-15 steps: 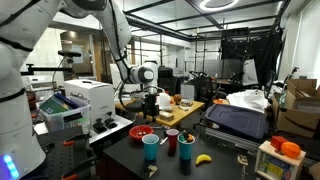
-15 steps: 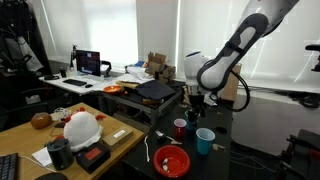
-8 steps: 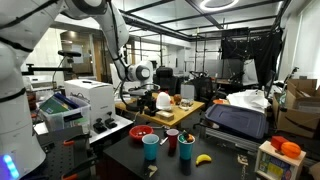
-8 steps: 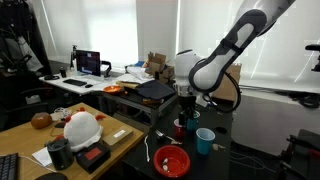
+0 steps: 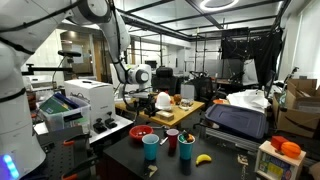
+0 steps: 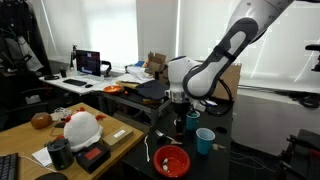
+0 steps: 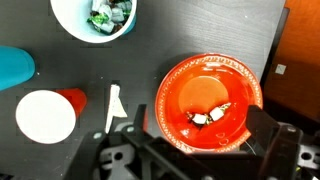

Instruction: Put the sweets inside the blue cup.

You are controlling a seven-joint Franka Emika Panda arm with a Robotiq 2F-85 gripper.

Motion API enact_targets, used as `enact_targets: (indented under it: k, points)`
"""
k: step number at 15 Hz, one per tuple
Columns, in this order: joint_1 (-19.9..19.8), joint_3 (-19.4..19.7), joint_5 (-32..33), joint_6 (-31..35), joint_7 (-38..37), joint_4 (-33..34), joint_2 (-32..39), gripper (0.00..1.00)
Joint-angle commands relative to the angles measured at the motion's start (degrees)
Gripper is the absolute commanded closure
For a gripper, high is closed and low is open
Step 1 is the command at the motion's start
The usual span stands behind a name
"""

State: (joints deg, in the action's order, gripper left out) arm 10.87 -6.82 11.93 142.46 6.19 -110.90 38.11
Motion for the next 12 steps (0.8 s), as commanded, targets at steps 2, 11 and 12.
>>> enact_targets:
  k: [2, 11, 12]
  points:
    - [-0.5, -1.0, 0.5, -0.8, 6.4, 5.9, 4.7, 0.00]
    - [-0.5, -2.9, 0.4, -4.4, 14.5, 18.6, 16.0, 0.00]
    - [-0.4, -3.1, 0.4, -5.0, 15.3, 19.9, 17.2, 0.00]
